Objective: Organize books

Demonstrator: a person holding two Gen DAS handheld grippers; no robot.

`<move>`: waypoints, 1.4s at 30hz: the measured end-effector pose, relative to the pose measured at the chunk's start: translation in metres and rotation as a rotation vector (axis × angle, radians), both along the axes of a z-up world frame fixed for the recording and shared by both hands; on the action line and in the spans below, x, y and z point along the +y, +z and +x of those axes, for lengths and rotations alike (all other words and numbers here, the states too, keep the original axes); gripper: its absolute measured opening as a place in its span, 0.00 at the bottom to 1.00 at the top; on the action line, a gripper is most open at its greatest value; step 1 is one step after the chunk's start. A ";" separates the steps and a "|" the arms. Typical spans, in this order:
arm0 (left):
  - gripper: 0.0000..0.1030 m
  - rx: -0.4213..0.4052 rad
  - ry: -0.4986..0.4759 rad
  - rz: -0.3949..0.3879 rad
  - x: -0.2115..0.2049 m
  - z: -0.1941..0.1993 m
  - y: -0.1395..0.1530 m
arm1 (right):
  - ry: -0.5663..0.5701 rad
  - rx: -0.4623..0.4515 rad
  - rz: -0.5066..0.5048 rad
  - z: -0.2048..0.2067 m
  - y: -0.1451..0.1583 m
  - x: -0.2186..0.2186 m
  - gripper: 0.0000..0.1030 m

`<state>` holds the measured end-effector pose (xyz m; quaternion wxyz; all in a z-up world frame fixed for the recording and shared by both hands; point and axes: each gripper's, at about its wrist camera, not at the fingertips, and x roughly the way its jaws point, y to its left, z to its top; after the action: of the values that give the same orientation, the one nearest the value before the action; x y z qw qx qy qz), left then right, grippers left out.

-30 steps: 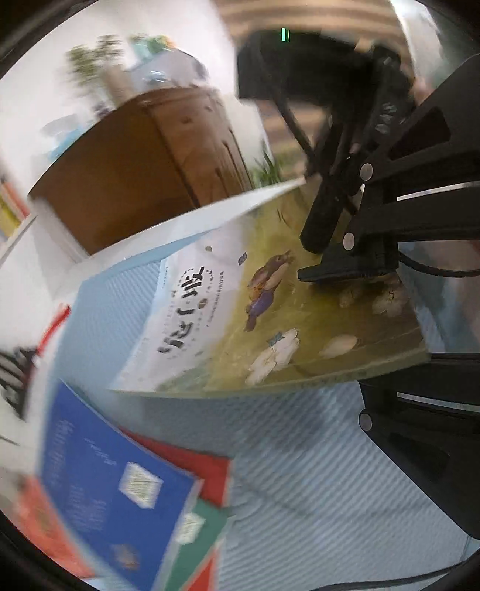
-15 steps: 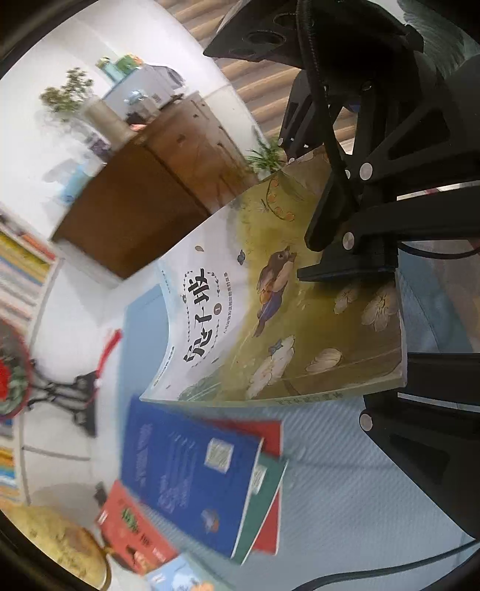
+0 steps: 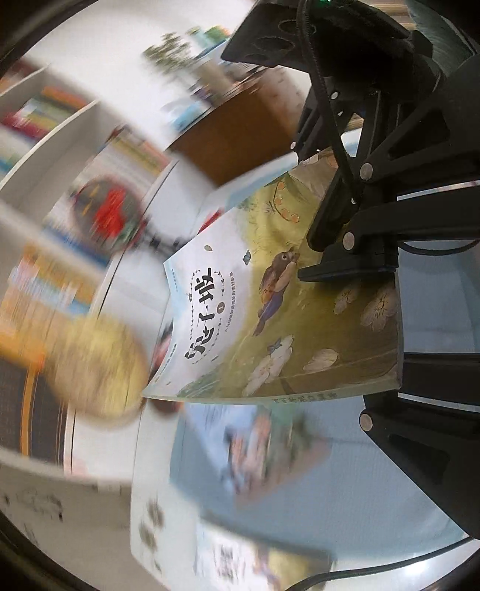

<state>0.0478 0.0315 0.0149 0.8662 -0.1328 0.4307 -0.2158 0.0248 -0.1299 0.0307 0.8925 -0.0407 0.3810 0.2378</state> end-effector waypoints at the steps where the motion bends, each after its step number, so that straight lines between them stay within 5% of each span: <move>1: 0.13 -0.004 0.024 0.009 0.020 0.004 0.000 | 0.023 -0.002 0.007 0.009 -0.001 0.025 0.26; 8: 0.13 0.005 0.156 0.076 0.150 0.031 -0.014 | 0.122 0.022 0.053 0.060 -0.021 0.164 0.26; 17: 0.14 0.102 0.196 0.082 0.240 0.077 -0.062 | 0.089 0.119 0.058 0.108 -0.069 0.264 0.27; 23: 0.21 0.165 0.204 0.054 0.263 0.093 -0.086 | 0.042 0.204 0.083 0.129 -0.087 0.287 0.27; 25: 0.33 0.178 0.231 0.079 0.271 0.092 -0.090 | 0.022 0.230 0.106 0.132 -0.090 0.288 0.27; 30: 0.41 0.242 0.324 0.097 0.296 0.092 -0.104 | 0.021 0.283 0.108 0.138 -0.102 0.300 0.27; 35: 0.41 0.280 0.384 0.080 0.311 0.084 -0.115 | 0.041 0.277 0.067 0.129 -0.110 0.313 0.27; 42: 0.40 0.312 0.482 0.220 0.317 0.069 -0.124 | 0.077 0.349 0.027 0.135 -0.129 0.319 0.29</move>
<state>0.1170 0.3486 -0.1090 0.8250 -0.1683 0.5353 0.0669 0.1601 0.1893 -0.0982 0.8036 -0.0016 0.5249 0.2804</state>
